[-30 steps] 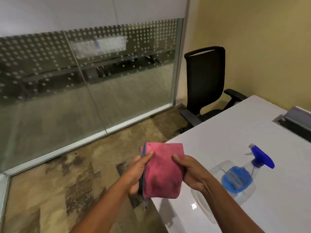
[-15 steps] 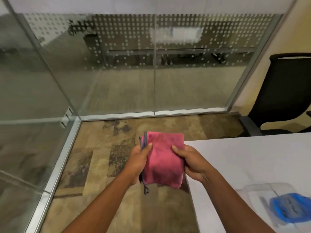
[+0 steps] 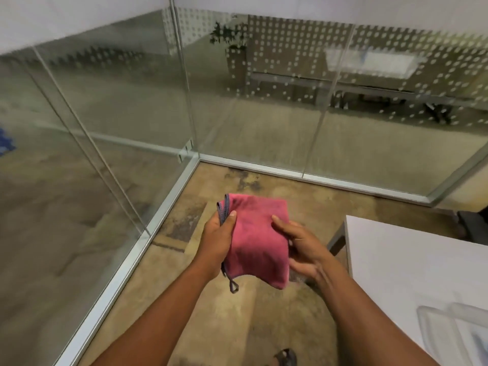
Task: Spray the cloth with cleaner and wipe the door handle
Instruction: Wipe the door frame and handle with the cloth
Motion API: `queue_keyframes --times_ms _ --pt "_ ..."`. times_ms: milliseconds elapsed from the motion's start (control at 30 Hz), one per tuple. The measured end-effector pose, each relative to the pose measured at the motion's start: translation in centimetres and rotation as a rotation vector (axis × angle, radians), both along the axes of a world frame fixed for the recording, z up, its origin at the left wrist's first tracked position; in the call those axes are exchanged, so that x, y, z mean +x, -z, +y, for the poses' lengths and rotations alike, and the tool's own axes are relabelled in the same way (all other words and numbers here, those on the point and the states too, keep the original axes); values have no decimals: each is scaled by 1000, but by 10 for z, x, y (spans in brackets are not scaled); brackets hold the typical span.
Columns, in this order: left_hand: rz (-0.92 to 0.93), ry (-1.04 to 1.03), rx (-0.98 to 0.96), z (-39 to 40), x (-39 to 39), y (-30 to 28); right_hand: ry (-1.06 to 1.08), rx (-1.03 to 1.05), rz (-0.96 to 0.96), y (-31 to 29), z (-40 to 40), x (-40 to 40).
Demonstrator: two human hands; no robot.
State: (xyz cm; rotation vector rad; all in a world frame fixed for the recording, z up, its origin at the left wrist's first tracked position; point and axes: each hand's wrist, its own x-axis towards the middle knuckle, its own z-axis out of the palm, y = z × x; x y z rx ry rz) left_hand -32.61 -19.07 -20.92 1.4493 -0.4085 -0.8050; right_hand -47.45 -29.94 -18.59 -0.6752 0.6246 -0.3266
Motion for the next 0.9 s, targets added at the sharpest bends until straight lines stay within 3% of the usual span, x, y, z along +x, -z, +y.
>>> queue_keyframes --times_ms 167,467,700,900 --pt "49 -175 -40 67 25 -4 -165 100 -116 -3 63 40" --pt "42 -502 -75 170 57 -15 -455 196 -85 -2 143 113" --pt "55 -759 -102 233 60 -25 -653 126 -59 -2 185 157" --pt "30 -994 4 290 46 -29 -868 101 -56 -3 227 183"
